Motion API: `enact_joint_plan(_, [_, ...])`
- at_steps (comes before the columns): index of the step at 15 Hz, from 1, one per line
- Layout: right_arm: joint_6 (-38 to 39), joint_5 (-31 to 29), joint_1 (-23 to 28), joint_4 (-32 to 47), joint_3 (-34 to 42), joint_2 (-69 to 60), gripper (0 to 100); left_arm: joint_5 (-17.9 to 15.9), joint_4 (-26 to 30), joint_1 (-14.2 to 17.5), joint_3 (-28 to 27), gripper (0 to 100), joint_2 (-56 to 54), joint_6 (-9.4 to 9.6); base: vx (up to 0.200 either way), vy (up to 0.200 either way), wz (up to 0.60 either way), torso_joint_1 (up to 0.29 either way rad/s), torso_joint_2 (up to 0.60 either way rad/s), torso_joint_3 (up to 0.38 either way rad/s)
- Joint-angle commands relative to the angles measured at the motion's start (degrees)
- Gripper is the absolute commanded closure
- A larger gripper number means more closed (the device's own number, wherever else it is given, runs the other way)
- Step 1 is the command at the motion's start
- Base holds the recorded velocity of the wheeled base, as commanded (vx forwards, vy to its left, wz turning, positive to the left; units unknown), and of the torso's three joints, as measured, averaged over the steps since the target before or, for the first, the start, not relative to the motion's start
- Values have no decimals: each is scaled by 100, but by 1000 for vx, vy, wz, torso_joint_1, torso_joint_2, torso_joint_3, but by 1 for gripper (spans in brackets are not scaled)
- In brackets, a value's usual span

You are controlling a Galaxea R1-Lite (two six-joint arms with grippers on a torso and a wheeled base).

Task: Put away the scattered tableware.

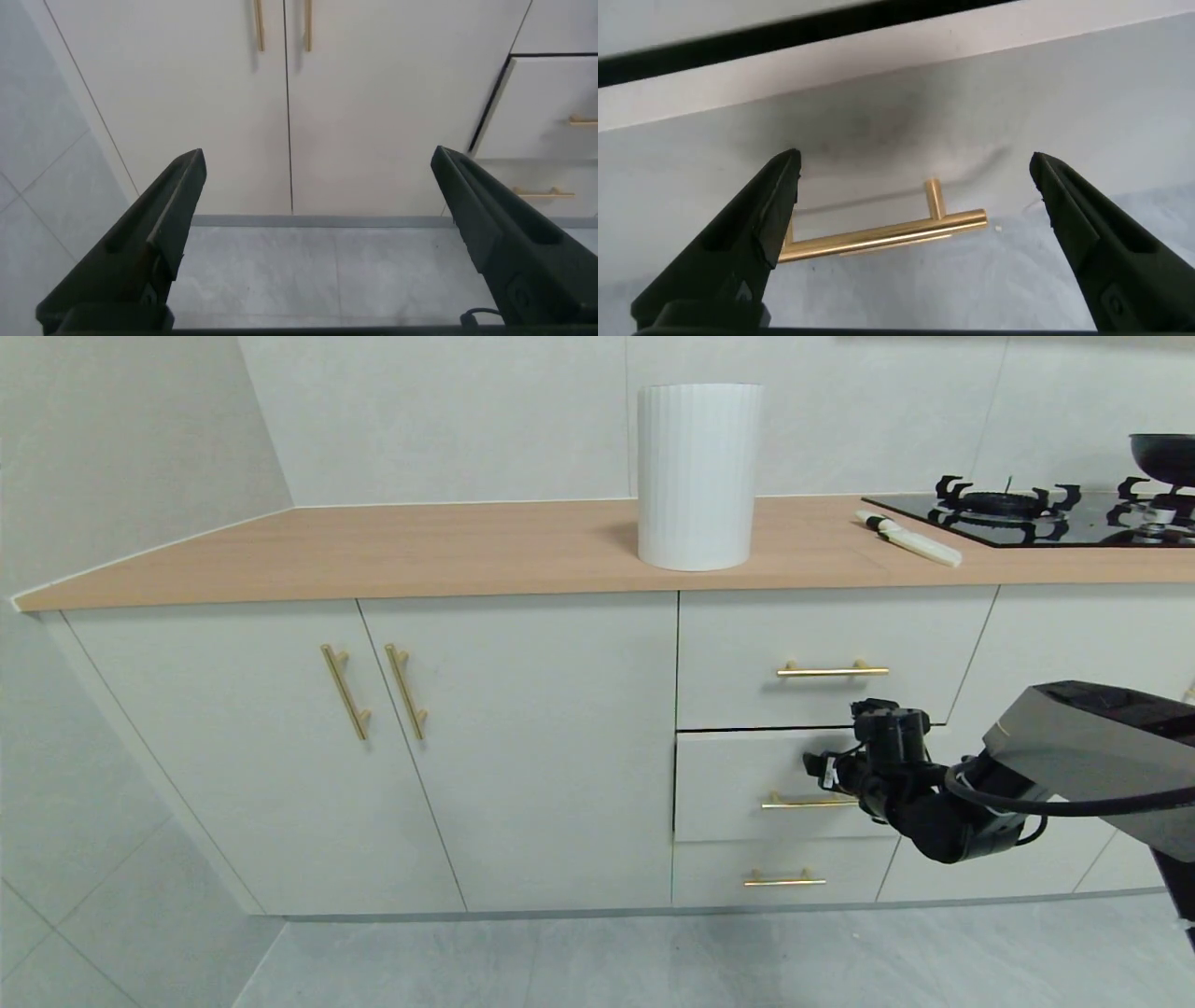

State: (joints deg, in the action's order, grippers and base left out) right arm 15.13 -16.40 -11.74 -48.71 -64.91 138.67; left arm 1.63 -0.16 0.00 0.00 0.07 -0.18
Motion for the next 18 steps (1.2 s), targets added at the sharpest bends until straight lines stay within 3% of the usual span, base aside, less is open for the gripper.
enact_joint_plan(1, [-1, -21, 23, -121, -144, 169, 0, 4, -2, 0, 0, 0, 1, -8, 0, 0, 0, 0, 0, 0])
enact_joint_plan(13, [8, -48, 84, -332, -232, 213, 0, 4, -2, 0, 0, 0, 1, 1, 0, 0, 0, 0, 0, 0])
enact_joint_plan(15, [-1, -39, 84, -332, 23, -68, 0, 4, -2, 0, 0, 0, 1, 1, 0, 0, 0, 0, 0, 0])
enact_joint_plan(18, [-19, -48, -39, -341, 1244, -1448, 0, 4, -2, 0, 0, 0, 1, -8, 0, 0, 0, 0, 0, 0])
